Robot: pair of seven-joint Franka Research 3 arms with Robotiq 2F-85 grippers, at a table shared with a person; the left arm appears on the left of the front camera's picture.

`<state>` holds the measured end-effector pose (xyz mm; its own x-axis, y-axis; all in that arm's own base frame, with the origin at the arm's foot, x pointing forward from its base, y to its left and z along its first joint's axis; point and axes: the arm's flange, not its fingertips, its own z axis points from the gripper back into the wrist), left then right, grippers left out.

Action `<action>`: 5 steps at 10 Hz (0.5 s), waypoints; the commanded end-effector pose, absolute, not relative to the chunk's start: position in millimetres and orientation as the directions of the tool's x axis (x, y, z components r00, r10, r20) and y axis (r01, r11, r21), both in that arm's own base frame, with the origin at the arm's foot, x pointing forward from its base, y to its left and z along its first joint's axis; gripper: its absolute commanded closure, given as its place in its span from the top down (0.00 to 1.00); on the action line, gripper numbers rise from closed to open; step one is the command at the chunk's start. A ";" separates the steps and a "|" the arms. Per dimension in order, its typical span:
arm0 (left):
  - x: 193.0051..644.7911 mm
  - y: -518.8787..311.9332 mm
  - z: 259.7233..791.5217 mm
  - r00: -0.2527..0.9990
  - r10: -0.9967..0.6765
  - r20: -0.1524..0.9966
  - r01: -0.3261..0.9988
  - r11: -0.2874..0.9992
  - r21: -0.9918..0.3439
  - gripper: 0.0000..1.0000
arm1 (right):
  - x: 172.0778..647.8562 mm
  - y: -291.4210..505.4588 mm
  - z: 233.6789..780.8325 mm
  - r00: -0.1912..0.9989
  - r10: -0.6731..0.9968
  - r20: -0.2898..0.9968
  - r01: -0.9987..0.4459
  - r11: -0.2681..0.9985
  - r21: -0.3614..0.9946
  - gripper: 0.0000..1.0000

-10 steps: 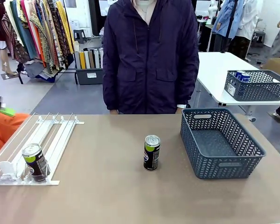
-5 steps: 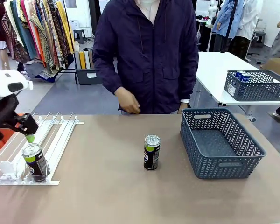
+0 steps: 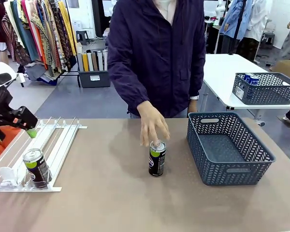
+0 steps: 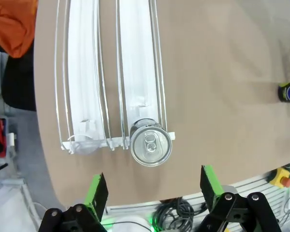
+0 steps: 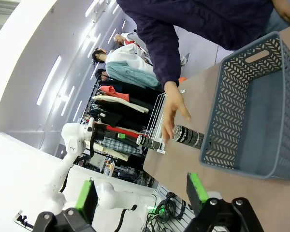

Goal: Retrieve and store the cans from the dispenser.
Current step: Pick up one can from the Automatic Can Dispenser and place it in the middle of the table.

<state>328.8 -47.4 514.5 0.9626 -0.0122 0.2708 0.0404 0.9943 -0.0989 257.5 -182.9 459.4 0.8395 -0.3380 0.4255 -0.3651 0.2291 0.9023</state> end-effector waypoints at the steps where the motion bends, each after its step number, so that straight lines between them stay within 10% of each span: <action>1: 328.8 -46.6 513.9 0.963 -0.012 0.268 0.039 0.995 -0.097 1.00 | 260.7 -181.6 464.0 0.827 -0.358 0.434 -0.382 0.209 0.900 1.00; 5: 345.7 -72.9 458.7 0.986 0.016 0.163 -0.014 1.000 -0.009 1.00 | 260.7 -181.6 464.0 0.827 -0.358 0.434 -0.382 0.209 0.900 1.00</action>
